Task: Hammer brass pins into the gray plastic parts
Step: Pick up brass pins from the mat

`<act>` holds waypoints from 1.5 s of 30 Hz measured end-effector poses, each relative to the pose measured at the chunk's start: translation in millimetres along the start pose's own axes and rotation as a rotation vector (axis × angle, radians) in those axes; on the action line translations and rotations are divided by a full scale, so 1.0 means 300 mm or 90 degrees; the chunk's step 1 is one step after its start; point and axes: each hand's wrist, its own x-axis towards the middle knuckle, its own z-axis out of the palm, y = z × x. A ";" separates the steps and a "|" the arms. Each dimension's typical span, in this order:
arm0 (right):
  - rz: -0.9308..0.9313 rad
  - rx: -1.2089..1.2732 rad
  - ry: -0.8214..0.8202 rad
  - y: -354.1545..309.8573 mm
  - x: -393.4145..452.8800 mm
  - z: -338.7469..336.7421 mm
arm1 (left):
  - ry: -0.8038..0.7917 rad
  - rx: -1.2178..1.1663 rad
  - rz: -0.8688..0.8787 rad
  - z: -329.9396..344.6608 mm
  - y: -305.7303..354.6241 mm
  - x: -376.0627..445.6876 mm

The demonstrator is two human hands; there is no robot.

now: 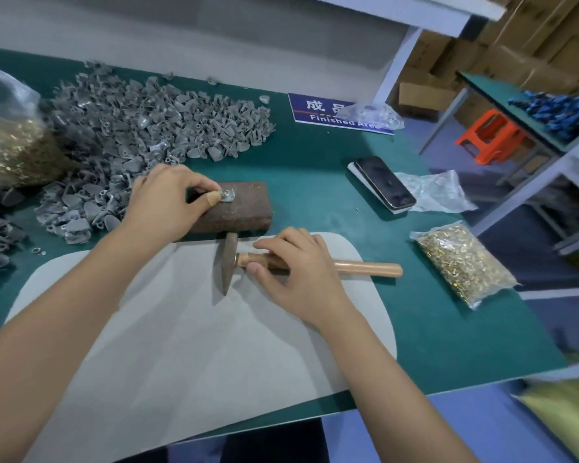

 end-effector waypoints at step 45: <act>-0.253 0.244 -0.248 -0.950 0.558 0.611 | 0.304 -0.060 -0.353 -0.670 -0.679 -0.707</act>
